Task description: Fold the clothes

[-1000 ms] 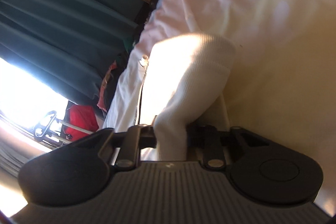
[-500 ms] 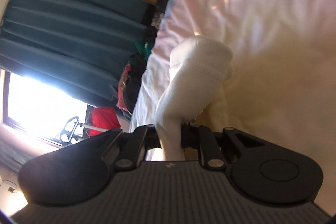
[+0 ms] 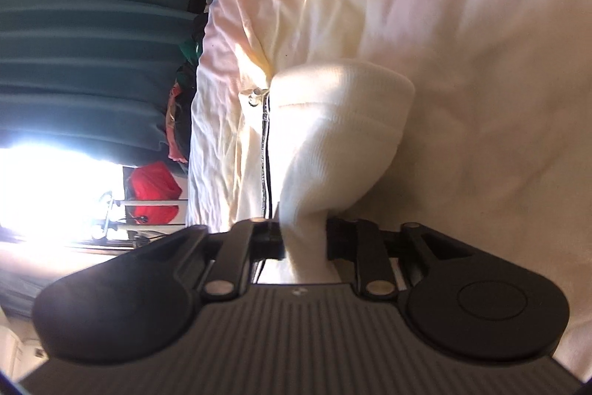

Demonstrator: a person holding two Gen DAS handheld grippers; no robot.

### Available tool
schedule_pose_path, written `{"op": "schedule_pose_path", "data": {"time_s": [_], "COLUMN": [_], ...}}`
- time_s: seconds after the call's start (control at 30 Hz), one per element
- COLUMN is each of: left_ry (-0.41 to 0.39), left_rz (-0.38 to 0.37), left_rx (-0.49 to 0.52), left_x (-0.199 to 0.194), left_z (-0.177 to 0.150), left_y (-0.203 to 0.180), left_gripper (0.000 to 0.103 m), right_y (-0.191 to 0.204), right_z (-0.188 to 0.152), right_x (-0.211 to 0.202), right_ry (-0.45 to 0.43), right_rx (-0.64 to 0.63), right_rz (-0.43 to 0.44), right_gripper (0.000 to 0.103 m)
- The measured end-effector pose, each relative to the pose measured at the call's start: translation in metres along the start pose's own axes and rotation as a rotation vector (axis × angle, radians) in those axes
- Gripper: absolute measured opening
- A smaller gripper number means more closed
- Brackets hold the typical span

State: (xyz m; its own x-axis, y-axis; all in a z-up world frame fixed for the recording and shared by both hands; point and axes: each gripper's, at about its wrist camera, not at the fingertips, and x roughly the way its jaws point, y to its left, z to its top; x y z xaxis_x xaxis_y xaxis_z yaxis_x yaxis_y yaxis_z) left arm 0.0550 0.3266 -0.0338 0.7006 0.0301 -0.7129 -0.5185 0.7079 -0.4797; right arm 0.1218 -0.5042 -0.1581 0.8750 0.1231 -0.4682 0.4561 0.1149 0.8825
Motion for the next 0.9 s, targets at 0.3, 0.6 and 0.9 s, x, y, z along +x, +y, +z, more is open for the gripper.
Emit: {"op": "schedule_pose_path", "data": {"time_s": [0.3,0.6,0.9], "left_ry": [-0.138,-0.151,-0.040], "left_rz": [0.036,-0.084,-0.056], "left_rx": [0.240,0.430,0.703], "left_x": [-0.068,-0.052,0.053], "left_z": [-0.026,-0.085,-0.200], "left_y": [-0.055,-0.167,-0.241], "left_gripper": [0.077,0.087,0.087], "right_y": [-0.008,0.011,0.025], "right_z": [0.005,0.015,0.010], "right_x": [0.021,0.023,0.015], "right_ry": [-0.055,-0.100,-0.149], "right_rx": [-0.077,-0.256,-0.302], "right_rz": [-0.028,-0.080,-0.101], "right_gripper": [0.073,0.023,0.023]}}
